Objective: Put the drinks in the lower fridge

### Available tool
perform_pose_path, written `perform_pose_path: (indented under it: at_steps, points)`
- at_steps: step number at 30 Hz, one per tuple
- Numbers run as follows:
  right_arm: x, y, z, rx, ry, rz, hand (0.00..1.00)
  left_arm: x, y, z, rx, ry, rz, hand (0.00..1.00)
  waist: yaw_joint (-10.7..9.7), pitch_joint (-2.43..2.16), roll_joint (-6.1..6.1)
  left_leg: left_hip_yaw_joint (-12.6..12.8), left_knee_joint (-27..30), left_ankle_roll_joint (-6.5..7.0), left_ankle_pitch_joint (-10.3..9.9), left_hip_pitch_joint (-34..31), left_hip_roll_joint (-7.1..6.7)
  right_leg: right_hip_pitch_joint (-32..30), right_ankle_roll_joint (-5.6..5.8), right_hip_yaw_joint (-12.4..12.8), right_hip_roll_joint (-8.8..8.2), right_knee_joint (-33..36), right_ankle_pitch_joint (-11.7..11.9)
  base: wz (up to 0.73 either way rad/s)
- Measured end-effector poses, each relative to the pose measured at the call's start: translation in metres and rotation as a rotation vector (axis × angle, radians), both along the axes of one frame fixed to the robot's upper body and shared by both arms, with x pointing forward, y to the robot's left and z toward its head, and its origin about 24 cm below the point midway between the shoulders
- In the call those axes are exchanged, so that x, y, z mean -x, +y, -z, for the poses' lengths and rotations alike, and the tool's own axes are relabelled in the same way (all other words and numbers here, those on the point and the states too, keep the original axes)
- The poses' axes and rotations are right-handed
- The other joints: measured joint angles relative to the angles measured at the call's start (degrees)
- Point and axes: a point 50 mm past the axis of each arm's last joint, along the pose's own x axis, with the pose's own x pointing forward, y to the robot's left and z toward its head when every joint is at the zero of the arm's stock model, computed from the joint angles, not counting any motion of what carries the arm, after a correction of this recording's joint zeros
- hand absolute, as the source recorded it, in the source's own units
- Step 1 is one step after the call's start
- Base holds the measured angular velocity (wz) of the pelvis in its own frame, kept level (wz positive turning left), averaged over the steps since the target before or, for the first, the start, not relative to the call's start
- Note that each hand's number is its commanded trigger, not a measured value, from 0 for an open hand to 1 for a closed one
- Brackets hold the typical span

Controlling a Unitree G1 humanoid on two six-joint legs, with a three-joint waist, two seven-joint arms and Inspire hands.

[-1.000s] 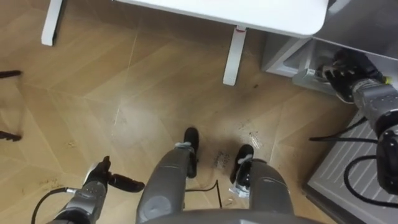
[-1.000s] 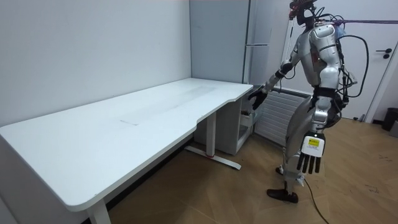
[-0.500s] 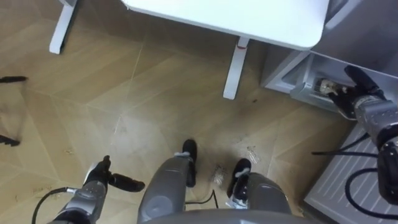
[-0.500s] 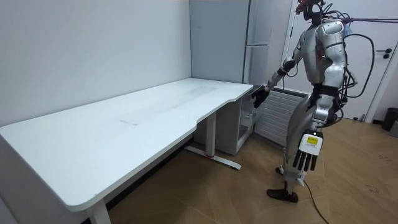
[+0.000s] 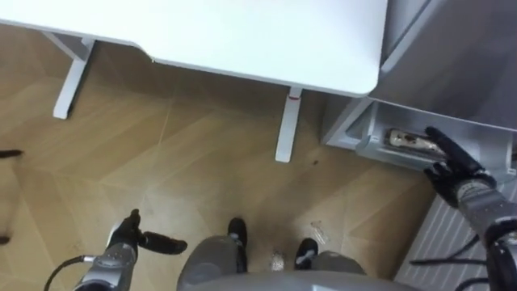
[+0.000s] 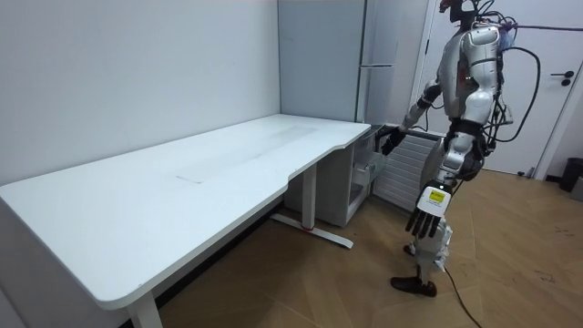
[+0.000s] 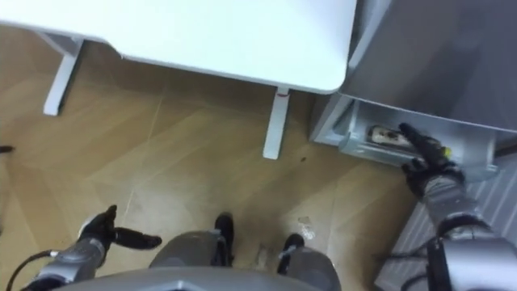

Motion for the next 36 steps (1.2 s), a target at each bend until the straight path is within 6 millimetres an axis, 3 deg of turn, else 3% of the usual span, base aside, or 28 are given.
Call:
perform_pose_path:
  at_steps: [6,16,20,26,30,36]
  points:
    - [0.049,0.022,0.026,-0.054,0.107,-0.024,0.0,0.012,-0.003,0.003,0.02,0.008,-0.021,0.0,-0.29,-0.49,1.12,0.88,-2.86,-0.32,-0.44,5.55,-0.15,4.96,0.26,0.67,0.19,-2.24,-0.21,-0.07]
    - [0.098,0.055,0.049,-0.072,0.278,-0.156,0.0,0.036,-0.012,0.009,0.04,0.04,-0.065,0.0,-2.32,-0.16,1.35,0.65,-4.67,-0.69,-1.11,11.02,-0.62,10.55,0.68,0.25,0.2,-4.84,-0.85,0.02]
    - [0.108,0.059,0.051,-0.053,0.333,-0.221,0.0,0.04,-0.014,0.01,0.041,0.049,-0.075,0.0,-3.08,-0.09,1.16,0.65,-4.73,-0.61,-1.56,12.01,-0.82,11.53,0.96,0.39,0.03,-5.04,-1.06,-0.01]
    - [0.122,0.066,0.055,0.047,0.473,-0.518,0.0,0.043,-0.014,0.011,0.042,0.059,-0.082,0.0,-3.45,-0.02,0.59,0.77,-4.76,-0.61,-2.25,13.22,-0.89,12.57,1.09,0.76,-0.03,-5.0,-1.29,-0.02]
    - [0.127,0.067,0.056,0.102,0.542,-0.681,0.0,0.047,-0.013,0.012,0.053,0.078,-0.076,0.0,-3.24,0.02,0.52,2.1,-4.77,-0.61,-2.94,14.92,-0.69,13.56,1.19,2.54,0.05,-5.0,-1.38,-0.19]
    - [0.126,0.068,0.056,0.127,0.554,-0.744,0.0,0.054,-0.011,0.013,0.053,0.107,-0.099,0.0,-3.11,-0.12,0.49,3.48,-4.73,-0.48,-3.53,15.51,-0.54,13.48,1.27,3.86,0.11,-4.92,-1.42,-0.13]
